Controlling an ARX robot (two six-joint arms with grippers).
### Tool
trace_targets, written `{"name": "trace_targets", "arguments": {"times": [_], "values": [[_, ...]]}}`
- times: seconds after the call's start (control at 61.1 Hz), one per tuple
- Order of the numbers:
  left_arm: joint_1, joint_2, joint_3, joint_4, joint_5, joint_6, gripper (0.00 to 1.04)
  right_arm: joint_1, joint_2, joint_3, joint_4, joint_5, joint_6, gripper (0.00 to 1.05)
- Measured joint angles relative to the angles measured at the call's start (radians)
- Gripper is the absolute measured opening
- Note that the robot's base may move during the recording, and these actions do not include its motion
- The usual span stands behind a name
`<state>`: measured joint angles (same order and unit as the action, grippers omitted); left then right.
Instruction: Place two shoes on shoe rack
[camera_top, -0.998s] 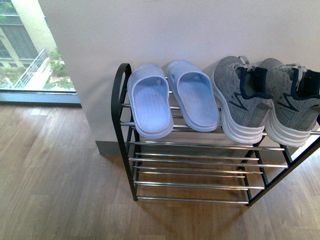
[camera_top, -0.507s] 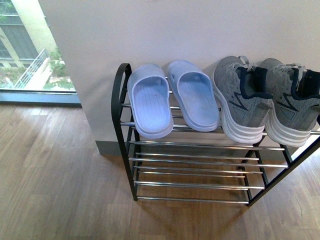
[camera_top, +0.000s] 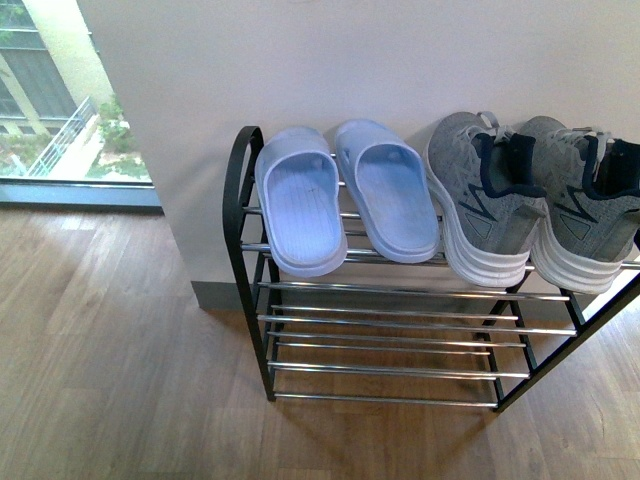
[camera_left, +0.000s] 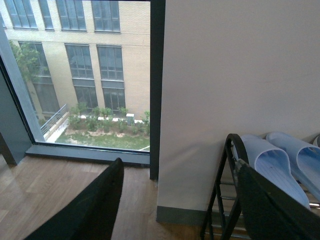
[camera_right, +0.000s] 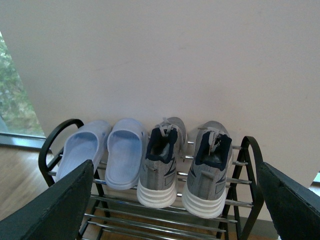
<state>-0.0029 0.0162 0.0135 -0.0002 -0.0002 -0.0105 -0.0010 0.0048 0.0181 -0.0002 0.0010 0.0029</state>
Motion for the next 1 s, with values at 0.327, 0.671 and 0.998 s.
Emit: {"name": "trace_targets", "arguments": {"times": [0.327,0.671,0.998], "values": [[0.000,0.000,0.000,0.000,0.000,0.003,0.95,0.000,0.000,0.000,0.000,0.000,0.000,0.95],[0.000,0.000,0.000,0.000,0.000,0.003,0.95,0.000,0.000,0.000,0.000,0.000,0.000,0.95],[0.000,0.000,0.000,0.000,0.000,0.003,0.95,0.000,0.000,0.000,0.000,0.000,0.000,0.95]]}}
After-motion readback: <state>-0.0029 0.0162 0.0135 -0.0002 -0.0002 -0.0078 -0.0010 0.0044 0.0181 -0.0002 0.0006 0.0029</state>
